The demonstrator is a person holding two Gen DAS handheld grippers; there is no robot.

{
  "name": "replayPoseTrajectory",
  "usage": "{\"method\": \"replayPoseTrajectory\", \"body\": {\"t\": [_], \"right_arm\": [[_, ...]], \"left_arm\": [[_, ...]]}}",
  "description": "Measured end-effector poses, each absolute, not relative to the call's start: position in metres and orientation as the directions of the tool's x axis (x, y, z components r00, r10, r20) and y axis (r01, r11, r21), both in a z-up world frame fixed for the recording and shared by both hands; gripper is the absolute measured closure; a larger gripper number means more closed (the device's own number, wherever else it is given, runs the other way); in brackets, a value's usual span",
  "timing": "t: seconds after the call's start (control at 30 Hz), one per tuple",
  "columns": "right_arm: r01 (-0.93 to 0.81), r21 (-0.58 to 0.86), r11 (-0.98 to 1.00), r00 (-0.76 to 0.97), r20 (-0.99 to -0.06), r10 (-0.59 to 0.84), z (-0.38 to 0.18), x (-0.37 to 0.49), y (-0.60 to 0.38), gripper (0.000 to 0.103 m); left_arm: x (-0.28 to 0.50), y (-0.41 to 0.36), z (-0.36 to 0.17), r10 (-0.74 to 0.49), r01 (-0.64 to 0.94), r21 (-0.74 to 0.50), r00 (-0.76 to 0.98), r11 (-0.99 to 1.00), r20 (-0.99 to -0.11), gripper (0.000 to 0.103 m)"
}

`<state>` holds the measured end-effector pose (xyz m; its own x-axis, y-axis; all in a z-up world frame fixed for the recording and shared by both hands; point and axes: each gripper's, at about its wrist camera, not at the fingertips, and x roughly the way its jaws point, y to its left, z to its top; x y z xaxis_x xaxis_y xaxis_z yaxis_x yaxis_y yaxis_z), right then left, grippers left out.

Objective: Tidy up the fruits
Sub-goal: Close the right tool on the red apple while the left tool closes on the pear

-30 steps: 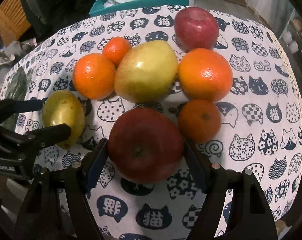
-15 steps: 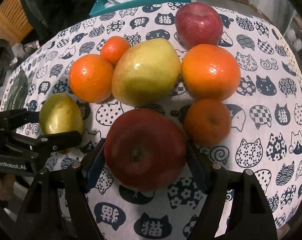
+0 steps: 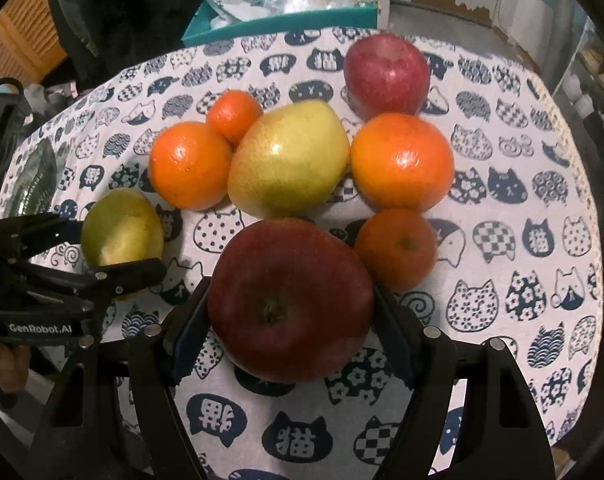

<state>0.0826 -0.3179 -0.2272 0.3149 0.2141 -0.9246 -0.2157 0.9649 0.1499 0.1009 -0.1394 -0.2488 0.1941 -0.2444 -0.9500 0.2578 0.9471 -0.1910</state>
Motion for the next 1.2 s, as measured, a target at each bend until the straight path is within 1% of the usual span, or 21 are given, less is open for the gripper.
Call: {"method": "replayPoseTrajectory", "body": {"t": [0.1, 0.27, 0.33, 0.43, 0.57, 0.7, 0.9, 1.0, 1.07, 1.1, 1.2], "right_arm": [[-0.216, 0.139, 0.967, 0.347, -0.914, 0.208, -0.217, 0.082, -0.317, 0.027], [-0.219, 0.117, 0.969, 0.393, -0.898, 0.198, -0.199, 0.082, -0.313, 0.027], [-0.216, 0.121, 0.969, 0.395, -0.897, 0.200, -0.196, 0.081, -0.313, 0.027], [-0.214, 0.123, 0.969, 0.389, -0.899, 0.200, -0.197, 0.081, -0.312, 0.027], [-0.211, 0.132, 0.969, 0.376, -0.904, 0.205, -0.199, 0.081, -0.311, 0.027], [-0.209, 0.134, 0.969, 0.375, -0.904, 0.206, -0.199, 0.081, -0.312, 0.027], [-0.195, 0.146, 0.970, 0.360, -0.909, 0.209, -0.205, 0.083, -0.316, 0.027], [-0.191, 0.150, 0.970, 0.356, -0.910, 0.211, -0.207, 0.084, -0.317, 0.027], [-0.192, 0.149, 0.970, 0.355, -0.911, 0.211, -0.207, 0.084, -0.318, 0.027], [-0.192, 0.149, 0.970, 0.355, -0.911, 0.211, -0.207, 0.084, -0.318, 0.027], [-0.192, 0.149, 0.970, 0.355, -0.911, 0.210, -0.207, 0.085, -0.317, 0.027]], "left_arm": [[0.097, -0.138, -0.235, -0.245, 0.271, -0.180, 0.232, 0.946, -0.941, 0.030], [0.092, -0.135, -0.219, -0.246, 0.285, -0.168, 0.263, 0.944, -0.933, 0.037], [0.091, -0.132, -0.222, -0.254, 0.274, -0.184, 0.246, 0.944, -0.935, 0.037], [0.091, -0.131, -0.234, -0.233, 0.258, -0.176, 0.214, 0.950, -0.949, 0.038], [0.096, -0.129, -0.238, -0.255, 0.240, -0.200, 0.223, 0.950, -0.941, 0.038], [0.099, -0.132, -0.238, -0.247, 0.246, -0.191, 0.220, 0.950, -0.944, 0.038], [0.104, -0.145, -0.255, -0.227, 0.263, -0.173, 0.189, 0.949, -0.955, 0.036], [0.108, -0.145, -0.259, -0.243, 0.254, -0.193, 0.182, 0.948, -0.953, 0.036], [0.109, -0.145, -0.261, -0.246, 0.253, -0.198, 0.174, 0.947, -0.953, 0.037], [0.109, -0.147, -0.262, -0.240, 0.256, -0.191, 0.178, 0.948, -0.954, 0.039], [0.107, -0.148, -0.262, -0.242, 0.265, -0.188, 0.188, 0.946, -0.952, 0.039]]}}
